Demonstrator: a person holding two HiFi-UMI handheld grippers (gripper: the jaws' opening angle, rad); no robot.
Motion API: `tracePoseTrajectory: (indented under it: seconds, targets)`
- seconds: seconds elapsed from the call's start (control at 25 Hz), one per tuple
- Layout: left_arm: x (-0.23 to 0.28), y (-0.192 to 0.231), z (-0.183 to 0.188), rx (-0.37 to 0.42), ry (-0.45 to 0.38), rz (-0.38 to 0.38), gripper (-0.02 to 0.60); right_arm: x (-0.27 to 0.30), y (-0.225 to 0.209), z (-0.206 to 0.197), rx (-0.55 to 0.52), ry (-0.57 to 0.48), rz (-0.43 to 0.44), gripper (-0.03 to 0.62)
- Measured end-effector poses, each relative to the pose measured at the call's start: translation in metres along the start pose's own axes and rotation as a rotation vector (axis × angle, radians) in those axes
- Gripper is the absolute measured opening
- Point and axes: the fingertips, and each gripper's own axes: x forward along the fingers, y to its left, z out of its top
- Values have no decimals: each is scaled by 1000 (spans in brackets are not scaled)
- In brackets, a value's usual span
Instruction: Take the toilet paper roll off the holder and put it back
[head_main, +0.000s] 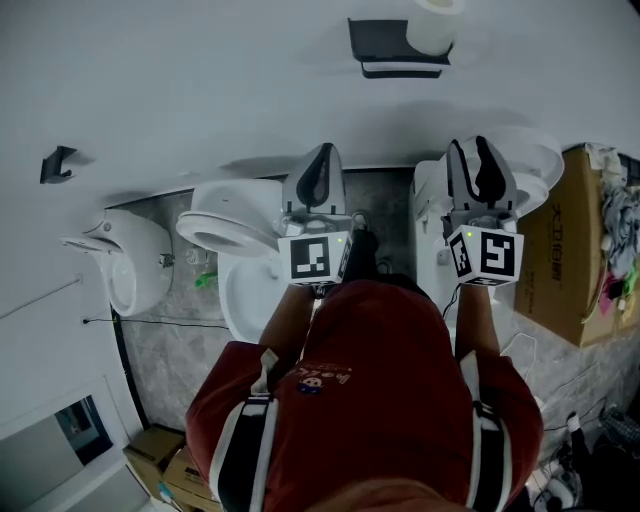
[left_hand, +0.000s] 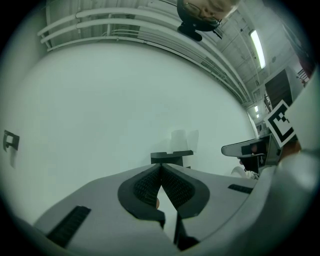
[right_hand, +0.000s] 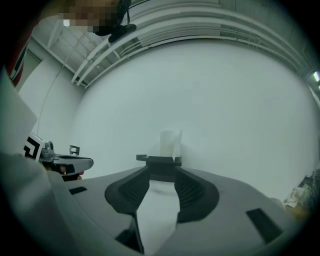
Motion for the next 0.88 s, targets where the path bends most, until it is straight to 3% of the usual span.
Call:
tracePoseTrajectory:
  seconds: [0.28, 0.88]
  targets:
    - [3, -11, 2, -14, -21, -38, 14, -6, -6, -5, 45, 20, -28, 10]
    - [-3, -8, 10, -4, -41, -32, 14, -13, -12, 2, 24, -15, -60, 8]
